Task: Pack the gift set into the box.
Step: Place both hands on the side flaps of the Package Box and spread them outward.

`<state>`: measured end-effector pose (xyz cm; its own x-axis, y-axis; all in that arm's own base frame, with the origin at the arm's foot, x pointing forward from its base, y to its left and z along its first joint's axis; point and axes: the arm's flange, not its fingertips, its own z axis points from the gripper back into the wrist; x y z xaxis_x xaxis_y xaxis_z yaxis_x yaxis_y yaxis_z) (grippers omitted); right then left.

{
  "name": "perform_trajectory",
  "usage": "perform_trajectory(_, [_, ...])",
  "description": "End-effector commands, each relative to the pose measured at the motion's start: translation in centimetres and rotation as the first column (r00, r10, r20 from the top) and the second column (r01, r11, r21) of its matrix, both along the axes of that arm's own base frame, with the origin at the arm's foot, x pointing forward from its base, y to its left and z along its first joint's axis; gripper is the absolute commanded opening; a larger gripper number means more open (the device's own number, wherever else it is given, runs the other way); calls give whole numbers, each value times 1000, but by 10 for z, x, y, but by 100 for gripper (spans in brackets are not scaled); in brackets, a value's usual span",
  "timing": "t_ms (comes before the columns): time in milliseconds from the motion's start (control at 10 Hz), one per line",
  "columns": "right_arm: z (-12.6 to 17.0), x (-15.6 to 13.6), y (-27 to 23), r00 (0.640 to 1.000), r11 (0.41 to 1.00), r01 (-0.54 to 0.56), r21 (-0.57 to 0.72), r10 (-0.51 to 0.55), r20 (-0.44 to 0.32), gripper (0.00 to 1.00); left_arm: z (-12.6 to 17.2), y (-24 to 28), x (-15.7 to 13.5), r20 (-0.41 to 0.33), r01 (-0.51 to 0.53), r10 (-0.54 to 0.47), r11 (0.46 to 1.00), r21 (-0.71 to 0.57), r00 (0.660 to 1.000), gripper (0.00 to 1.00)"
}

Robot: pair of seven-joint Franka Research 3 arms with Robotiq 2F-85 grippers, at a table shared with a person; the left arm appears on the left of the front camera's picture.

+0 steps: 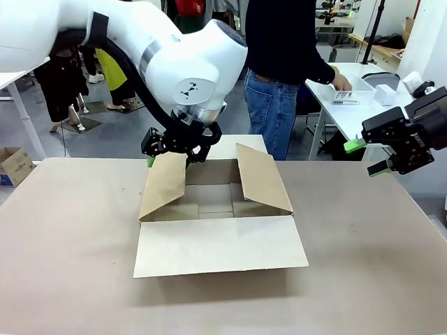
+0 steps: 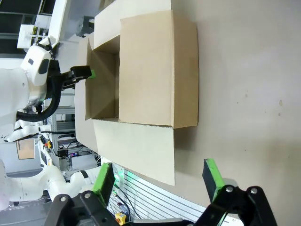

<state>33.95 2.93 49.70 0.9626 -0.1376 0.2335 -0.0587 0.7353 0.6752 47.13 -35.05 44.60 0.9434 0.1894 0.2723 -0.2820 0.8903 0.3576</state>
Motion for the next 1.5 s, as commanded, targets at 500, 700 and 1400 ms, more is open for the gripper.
perform_trajectory(500, [0, -2, 1, 1000, 1000, 9, -6, -9, -14, 100, 18, 124, -37, 69, -72, 83, 988, -138, 994, 100])
perform_trajectory(700, [0, -2, 1, 1000, 1000, 9, -6, -9, -14, 100, 14, 164, -43, 54, -37, 48, 983, -181, 997, 100])
perform_trajectory(1400, [0, -2, 1, 1000, 1000, 9, -6, -9, -14, 100, -12, 215, -34, 44, -10, 26, 942, -334, 999, 100])
